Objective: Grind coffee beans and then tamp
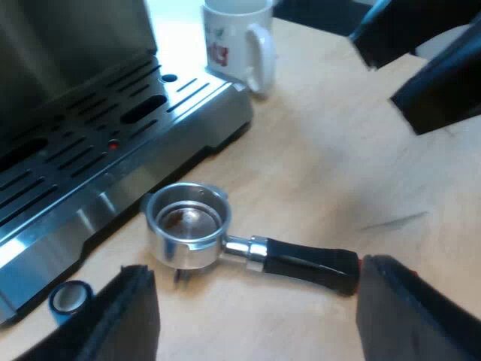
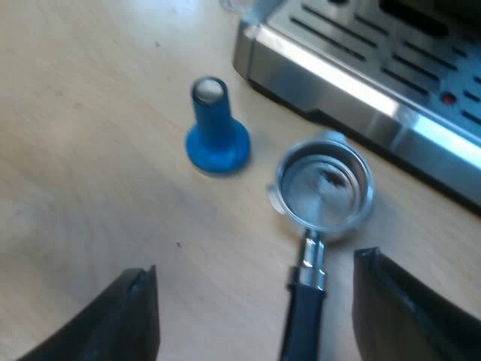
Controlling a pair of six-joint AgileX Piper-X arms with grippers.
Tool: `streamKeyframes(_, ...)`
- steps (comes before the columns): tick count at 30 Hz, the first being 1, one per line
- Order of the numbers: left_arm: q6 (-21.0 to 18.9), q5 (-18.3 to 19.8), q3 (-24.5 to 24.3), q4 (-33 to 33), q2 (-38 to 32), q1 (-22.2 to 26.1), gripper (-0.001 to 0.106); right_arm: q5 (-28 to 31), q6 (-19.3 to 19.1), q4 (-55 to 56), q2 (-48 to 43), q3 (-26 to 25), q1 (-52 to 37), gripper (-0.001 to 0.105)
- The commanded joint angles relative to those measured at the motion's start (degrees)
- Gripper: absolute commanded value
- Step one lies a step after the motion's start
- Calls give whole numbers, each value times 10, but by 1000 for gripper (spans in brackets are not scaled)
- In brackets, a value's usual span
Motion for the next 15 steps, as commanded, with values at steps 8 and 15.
streamKeyframes(8, -19, -144, 1, -12, 11, -3, 66, -6, -32, -29, -4, -7, 2, 67)
streamKeyframes(15, -19, -144, 18, -62, 68, -3, 66, -6, -32, -29, -4, -7, 2, 67)
